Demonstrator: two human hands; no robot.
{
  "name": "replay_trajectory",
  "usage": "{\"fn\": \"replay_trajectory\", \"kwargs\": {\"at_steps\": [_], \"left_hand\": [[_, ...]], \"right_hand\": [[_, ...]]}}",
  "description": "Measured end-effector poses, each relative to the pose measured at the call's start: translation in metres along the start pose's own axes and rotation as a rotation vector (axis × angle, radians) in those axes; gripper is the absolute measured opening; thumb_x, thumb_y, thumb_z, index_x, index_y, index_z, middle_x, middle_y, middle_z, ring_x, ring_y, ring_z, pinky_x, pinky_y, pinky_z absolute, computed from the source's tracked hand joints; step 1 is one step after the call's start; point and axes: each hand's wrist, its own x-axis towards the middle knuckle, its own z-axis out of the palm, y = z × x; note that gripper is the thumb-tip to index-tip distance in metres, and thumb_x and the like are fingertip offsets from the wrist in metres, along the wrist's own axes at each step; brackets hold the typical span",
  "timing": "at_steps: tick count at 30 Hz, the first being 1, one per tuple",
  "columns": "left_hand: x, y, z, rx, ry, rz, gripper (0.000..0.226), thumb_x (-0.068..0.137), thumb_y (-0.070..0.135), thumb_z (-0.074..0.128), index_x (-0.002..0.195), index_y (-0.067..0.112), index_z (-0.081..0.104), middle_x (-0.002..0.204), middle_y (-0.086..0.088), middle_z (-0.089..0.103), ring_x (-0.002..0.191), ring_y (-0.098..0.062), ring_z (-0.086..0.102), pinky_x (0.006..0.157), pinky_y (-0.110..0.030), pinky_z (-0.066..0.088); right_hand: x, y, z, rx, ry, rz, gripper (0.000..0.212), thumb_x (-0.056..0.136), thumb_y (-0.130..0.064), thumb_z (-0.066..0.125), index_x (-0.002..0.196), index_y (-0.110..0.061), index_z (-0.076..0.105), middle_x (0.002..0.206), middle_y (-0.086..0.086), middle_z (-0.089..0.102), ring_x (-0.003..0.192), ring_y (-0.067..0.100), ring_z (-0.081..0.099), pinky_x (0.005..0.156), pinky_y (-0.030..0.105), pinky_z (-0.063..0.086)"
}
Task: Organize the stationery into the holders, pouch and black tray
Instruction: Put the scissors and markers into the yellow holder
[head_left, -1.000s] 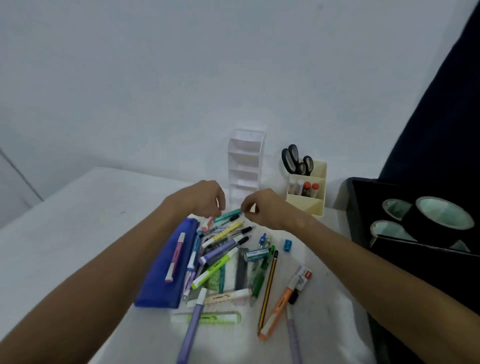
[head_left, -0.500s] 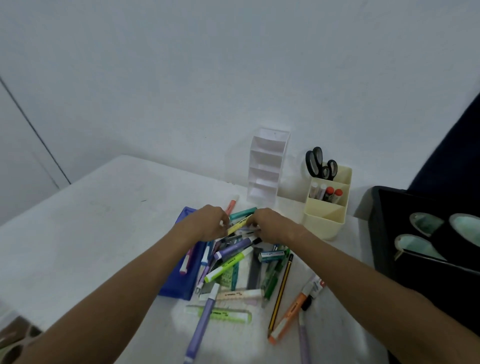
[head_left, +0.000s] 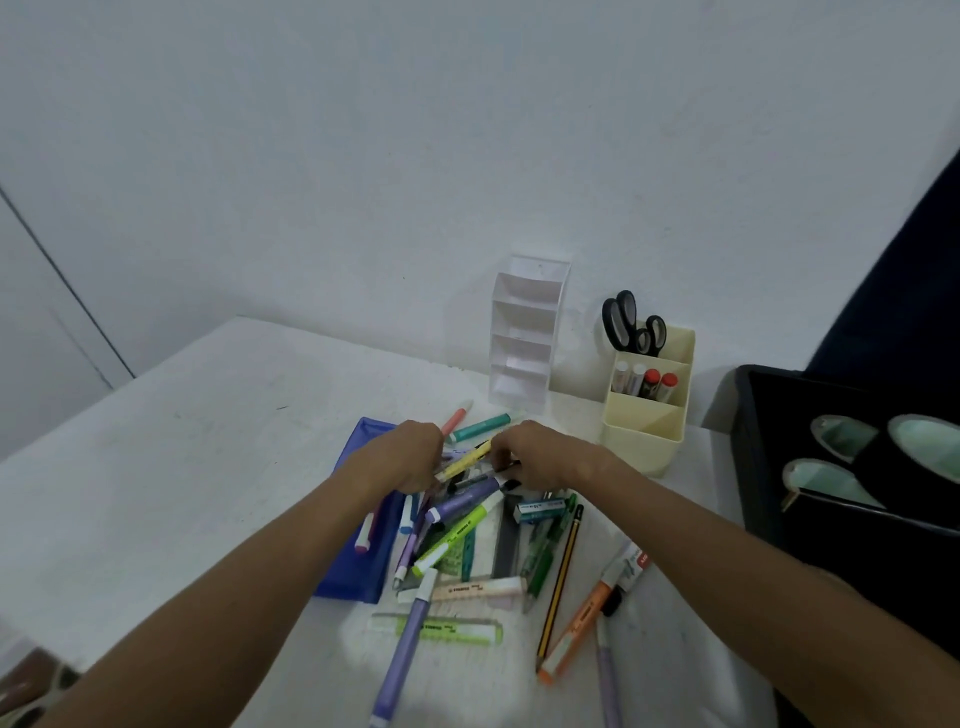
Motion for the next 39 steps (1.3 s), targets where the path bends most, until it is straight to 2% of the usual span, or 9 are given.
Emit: {"fn": "replay_trajectory", "kwargs": {"at_steps": [8, 12, 15, 21, 24, 28, 32, 35, 39], "left_hand": [[-0.009, -0.003, -0.033, -0.207, -0.112, -0.040, 0.028, 0.083, 0.023, 0.066, 0.097, 0.000, 0.072, 0.081, -0.014, 0.073, 0.058, -0.020, 0.064, 0.047, -0.021, 0.048], [-0.014, 0.013, -0.063, -0.256, 0.197, 0.007, 0.022, 0.080, 0.025, 0.064, 0.086, 0.006, 0.073, 0.083, -0.007, 0.073, 0.070, -0.019, 0.064, 0.063, -0.026, 0.051], [-0.017, 0.036, -0.091, -0.350, 0.417, 0.112, 0.018, 0.082, 0.023, 0.062, 0.085, 0.009, 0.073, 0.083, -0.001, 0.070, 0.068, -0.010, 0.058, 0.058, -0.018, 0.042], [-0.018, 0.090, -0.133, -0.420, 0.585, 0.318, 0.020, 0.086, 0.020, 0.058, 0.088, 0.013, 0.076, 0.083, 0.003, 0.071, 0.072, -0.012, 0.060, 0.061, -0.018, 0.047], [-0.009, 0.114, -0.141, -0.395, 0.570, 0.372, 0.021, 0.082, 0.021, 0.057, 0.083, 0.007, 0.073, 0.079, -0.008, 0.072, 0.076, -0.023, 0.065, 0.070, -0.037, 0.056], [-0.001, 0.140, -0.143, -0.350, 0.547, 0.430, 0.019, 0.081, 0.019, 0.057, 0.081, 0.007, 0.072, 0.072, -0.012, 0.068, 0.062, -0.020, 0.053, 0.055, -0.027, 0.043], [0.008, 0.153, -0.141, -0.275, 0.565, 0.457, 0.021, 0.081, 0.018, 0.057, 0.080, 0.002, 0.071, 0.075, -0.013, 0.067, 0.065, -0.022, 0.053, 0.058, -0.031, 0.044], [0.018, 0.155, -0.134, -0.276, 0.533, 0.459, 0.018, 0.082, 0.019, 0.059, 0.082, 0.007, 0.072, 0.076, -0.006, 0.063, 0.067, -0.020, 0.053, 0.053, -0.021, 0.036], [0.027, 0.152, -0.118, -0.264, 0.515, 0.476, 0.018, 0.083, 0.021, 0.061, 0.083, 0.007, 0.073, 0.082, -0.009, 0.070, 0.075, -0.020, 0.060, 0.062, -0.024, 0.043]], "right_hand": [[-0.032, 0.010, -0.033, 0.238, 0.189, -0.020, 0.031, 0.090, -0.009, 0.059, 0.119, -0.016, 0.057, 0.095, -0.002, 0.062, 0.077, 0.017, 0.059, 0.072, 0.025, 0.046], [-0.051, 0.016, -0.052, 0.398, 0.335, 0.016, 0.052, 0.087, -0.009, 0.062, 0.134, -0.019, 0.041, 0.093, 0.002, 0.067, 0.077, 0.018, 0.067, 0.067, 0.023, 0.054], [-0.065, 0.025, -0.071, 0.544, 0.520, 0.055, 0.063, 0.085, -0.007, 0.063, 0.138, -0.022, 0.032, 0.090, 0.007, 0.071, 0.077, 0.021, 0.068, 0.076, 0.035, 0.058], [-0.096, 0.043, -0.100, 0.909, 0.744, 0.185, 0.016, 0.095, -0.017, 0.053, 0.110, -0.014, 0.049, 0.084, 0.013, 0.071, 0.065, 0.018, 0.066, 0.061, 0.035, 0.052], [-0.109, 0.055, -0.103, 0.861, 0.814, 0.251, 0.015, 0.096, -0.024, 0.054, 0.102, -0.011, 0.057, 0.086, 0.012, 0.069, 0.063, 0.017, 0.067, 0.055, 0.030, 0.054], [-0.124, 0.066, -0.097, 0.725, 0.879, 0.277, 0.004, 0.089, -0.018, 0.064, 0.091, -0.014, 0.064, 0.087, 0.014, 0.065, 0.068, 0.026, 0.070, 0.064, 0.042, 0.059], [-0.131, 0.070, -0.090, 0.587, 0.896, 0.323, 0.007, 0.085, -0.017, 0.070, 0.082, -0.022, 0.065, 0.084, 0.007, 0.070, 0.068, 0.015, 0.068, 0.065, 0.023, 0.055], [-0.128, 0.069, -0.081, 0.522, 0.878, 0.367, 0.008, 0.084, -0.016, 0.071, 0.092, -0.014, 0.070, 0.083, 0.001, 0.069, 0.064, 0.006, 0.061, 0.059, 0.007, 0.046], [-0.122, 0.065, -0.067, 0.448, 0.813, 0.391, 0.012, 0.086, -0.011, 0.066, 0.096, -0.012, 0.073, 0.082, 0.000, 0.070, 0.065, 0.000, 0.057, 0.061, 0.008, 0.045]]}}
